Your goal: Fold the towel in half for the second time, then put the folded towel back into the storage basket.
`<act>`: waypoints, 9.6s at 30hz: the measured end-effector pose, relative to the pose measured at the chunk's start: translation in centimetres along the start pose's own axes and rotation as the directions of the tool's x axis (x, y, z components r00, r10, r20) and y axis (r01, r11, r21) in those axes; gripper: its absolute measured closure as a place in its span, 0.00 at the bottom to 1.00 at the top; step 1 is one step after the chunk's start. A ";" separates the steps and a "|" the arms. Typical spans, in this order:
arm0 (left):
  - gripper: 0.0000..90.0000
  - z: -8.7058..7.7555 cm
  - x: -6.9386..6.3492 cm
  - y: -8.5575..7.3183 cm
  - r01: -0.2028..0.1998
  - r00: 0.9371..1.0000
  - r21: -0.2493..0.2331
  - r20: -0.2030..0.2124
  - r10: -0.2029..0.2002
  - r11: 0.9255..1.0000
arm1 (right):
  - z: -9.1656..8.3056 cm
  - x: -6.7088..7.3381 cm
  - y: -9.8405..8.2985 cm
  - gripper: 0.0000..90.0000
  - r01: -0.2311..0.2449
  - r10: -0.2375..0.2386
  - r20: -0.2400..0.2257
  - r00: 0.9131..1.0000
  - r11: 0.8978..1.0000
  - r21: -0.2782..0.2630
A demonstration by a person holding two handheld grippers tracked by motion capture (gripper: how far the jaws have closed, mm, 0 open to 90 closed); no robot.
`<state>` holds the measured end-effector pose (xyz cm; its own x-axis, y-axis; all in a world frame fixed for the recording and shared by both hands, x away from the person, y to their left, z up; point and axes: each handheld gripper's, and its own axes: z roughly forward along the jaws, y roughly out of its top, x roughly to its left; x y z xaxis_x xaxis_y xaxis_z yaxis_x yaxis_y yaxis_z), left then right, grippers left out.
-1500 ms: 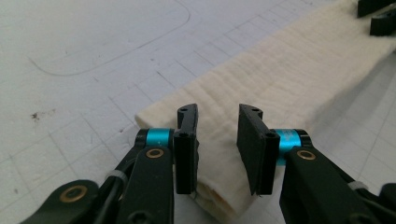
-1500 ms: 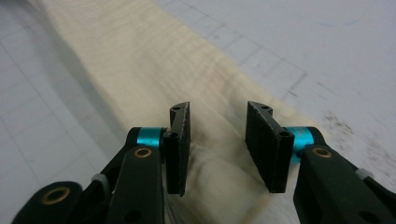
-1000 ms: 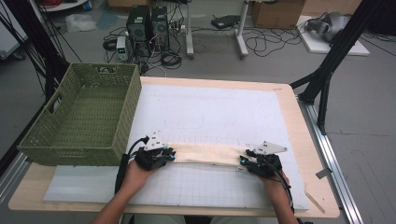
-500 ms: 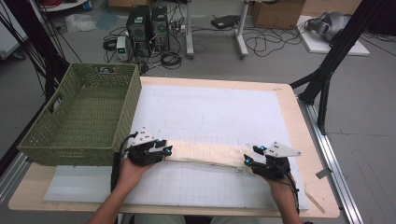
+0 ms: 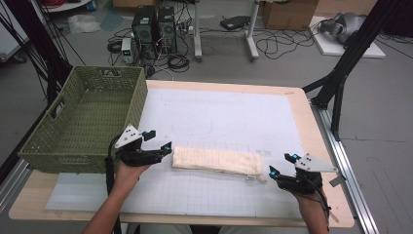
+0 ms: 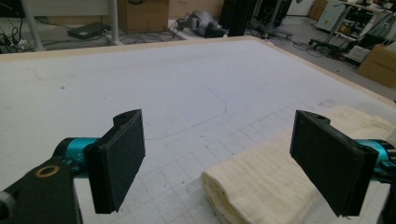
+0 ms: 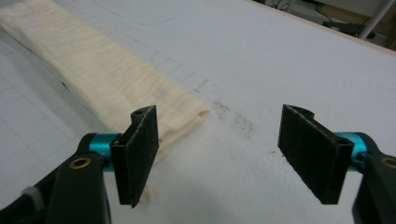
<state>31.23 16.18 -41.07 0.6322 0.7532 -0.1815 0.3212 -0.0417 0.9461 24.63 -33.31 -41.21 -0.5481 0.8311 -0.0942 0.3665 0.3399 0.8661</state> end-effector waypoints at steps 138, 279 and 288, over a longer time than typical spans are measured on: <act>0.86 3.6 -3.3 -3.1 -0.093 0.994 0.377 0.083 0.067 0.922 | 5.7 3.0 -0.7 0.48 -0.094 0.125 -0.133 0.983 0.971 0.221; 0.87 -23.9 12.8 5.1 0.006 0.897 -0.065 -0.441 -0.034 0.998 | 30.0 24.1 35.2 0.87 0.306 -0.302 -0.334 0.893 0.951 -0.041; 0.86 -23.3 14.0 4.6 0.038 0.886 -0.019 -0.462 -0.042 0.999 | 32.2 25.9 35.0 0.87 0.325 -0.314 -0.296 0.902 0.946 -0.012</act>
<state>25.13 41.86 -33.04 0.2205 0.9724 -0.0768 0.3315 -0.0006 0.9435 47.49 14.24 -29.15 -0.8319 0.5131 -0.2115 0.1598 0.5864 0.7941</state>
